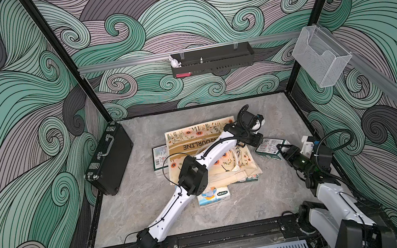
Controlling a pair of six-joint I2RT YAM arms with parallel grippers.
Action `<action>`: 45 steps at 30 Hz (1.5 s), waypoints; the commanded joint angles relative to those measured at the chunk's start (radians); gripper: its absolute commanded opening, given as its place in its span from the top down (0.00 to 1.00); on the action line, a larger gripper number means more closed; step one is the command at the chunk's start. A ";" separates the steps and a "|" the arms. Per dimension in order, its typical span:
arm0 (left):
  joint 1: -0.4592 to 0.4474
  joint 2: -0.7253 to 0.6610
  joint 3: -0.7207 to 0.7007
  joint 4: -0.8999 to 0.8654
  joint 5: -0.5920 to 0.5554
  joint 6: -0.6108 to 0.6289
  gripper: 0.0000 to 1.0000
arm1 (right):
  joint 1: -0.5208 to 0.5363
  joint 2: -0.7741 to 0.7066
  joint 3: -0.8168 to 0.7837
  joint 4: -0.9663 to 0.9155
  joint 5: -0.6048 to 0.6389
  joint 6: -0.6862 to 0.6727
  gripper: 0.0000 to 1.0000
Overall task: Put tissues into the canvas bag
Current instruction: Pick up the pack of facial tissues from the center of the board, then adjust the canvas bag at the center of the board.
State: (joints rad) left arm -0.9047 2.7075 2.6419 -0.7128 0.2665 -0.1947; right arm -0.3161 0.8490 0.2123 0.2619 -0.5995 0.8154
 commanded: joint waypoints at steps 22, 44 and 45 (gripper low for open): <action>-0.036 -1.179 -0.956 -0.213 -0.194 0.555 0.29 | 0.036 -0.348 0.076 -0.205 -0.027 -0.093 0.59; -0.211 -1.170 -1.334 -0.009 -0.893 0.799 0.38 | 0.043 -0.466 0.072 -0.272 -0.044 -0.095 0.59; -0.212 -1.145 -1.313 -0.026 -0.900 0.785 0.47 | 0.044 -0.474 0.077 -0.274 -0.053 -0.099 0.59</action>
State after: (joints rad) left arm -1.1088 1.5070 1.2743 -0.7338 -0.5102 0.6300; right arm -0.2787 0.3969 0.2764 -0.0250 -0.6197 0.7177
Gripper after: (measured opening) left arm 0.571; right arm 0.412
